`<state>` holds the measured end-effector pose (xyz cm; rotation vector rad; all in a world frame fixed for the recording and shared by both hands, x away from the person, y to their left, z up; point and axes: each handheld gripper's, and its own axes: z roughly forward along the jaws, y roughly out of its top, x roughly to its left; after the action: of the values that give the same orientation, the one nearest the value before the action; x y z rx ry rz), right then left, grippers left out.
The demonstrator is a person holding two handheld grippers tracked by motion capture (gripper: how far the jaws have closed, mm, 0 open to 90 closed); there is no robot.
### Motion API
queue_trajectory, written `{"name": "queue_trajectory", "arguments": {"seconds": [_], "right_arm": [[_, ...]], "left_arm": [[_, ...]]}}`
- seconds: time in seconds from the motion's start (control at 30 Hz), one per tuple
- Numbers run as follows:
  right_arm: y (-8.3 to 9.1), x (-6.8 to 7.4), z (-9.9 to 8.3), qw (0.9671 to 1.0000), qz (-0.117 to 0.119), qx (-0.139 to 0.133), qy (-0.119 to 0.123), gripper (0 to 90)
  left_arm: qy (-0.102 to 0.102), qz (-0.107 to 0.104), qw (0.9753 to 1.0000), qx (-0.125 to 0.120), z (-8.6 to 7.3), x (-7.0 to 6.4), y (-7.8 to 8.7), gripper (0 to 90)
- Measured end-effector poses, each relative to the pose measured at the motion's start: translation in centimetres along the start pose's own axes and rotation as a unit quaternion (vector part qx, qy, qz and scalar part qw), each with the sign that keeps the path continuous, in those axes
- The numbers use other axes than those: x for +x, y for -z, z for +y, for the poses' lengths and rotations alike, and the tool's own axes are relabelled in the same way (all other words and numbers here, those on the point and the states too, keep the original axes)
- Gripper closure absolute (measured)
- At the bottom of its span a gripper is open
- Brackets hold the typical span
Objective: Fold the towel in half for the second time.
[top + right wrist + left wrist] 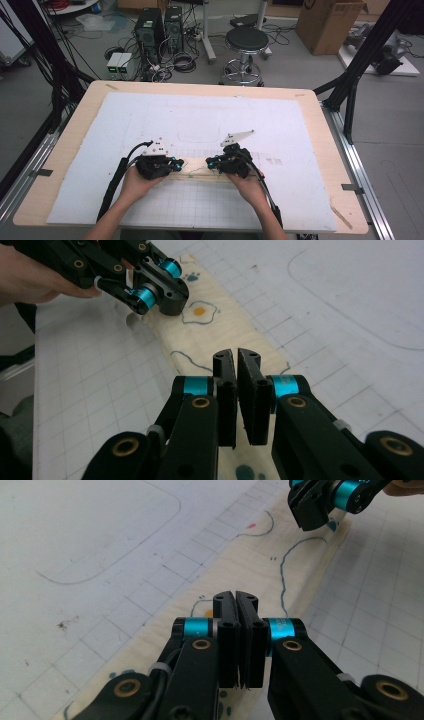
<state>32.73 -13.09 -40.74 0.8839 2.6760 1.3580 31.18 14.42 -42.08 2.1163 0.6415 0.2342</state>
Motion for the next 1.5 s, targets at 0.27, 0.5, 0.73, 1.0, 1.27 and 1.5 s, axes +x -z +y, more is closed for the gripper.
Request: {"name": "queue_trajectory", "arguments": {"seconds": [0.27,0.5,0.73,1.0,1.27,1.5], "right_arm": [[-1.7,0.7,-0.5,0.9985,-0.012,0.051,0.018,87.0],[-2.4,1.1,-1.1,0.9959,-0.021,0.082,0.031,87.0],[-1.6,1.0,-1.5,0.9958,-0.029,0.08,0.032,86.9],[0.4,0.1,-3.1,0.9958,-0.048,0.075,0.024,86.4],[2.4,-0.9,-4.8,0.9962,-0.06,0.062,0.009,85.7],[3.7,-1.5,-5.9,0.9964,-0.064,0.055,0.002,84.0]], "left_arm": [[-0.025,0.014,0.9989,0.038,-0.4,-0.6,-0.7,87.2],[-0.028,0.026,0.9979,0.051,-1.3,-0.6,-0.6,87.0],[-0.024,0.028,0.998,0.051,-1.7,-0.3,0.0,86.4],[-0.008,0.036,0.9985,0.041,-2.9,0.6,1.4,85.4],[0.0,0.045,0.9981,0.042,-3.6,1.3,2.5,84.7],[0.015,0.044,0.9984,0.031,-4.4,1.7,3.2,84.6]]}}
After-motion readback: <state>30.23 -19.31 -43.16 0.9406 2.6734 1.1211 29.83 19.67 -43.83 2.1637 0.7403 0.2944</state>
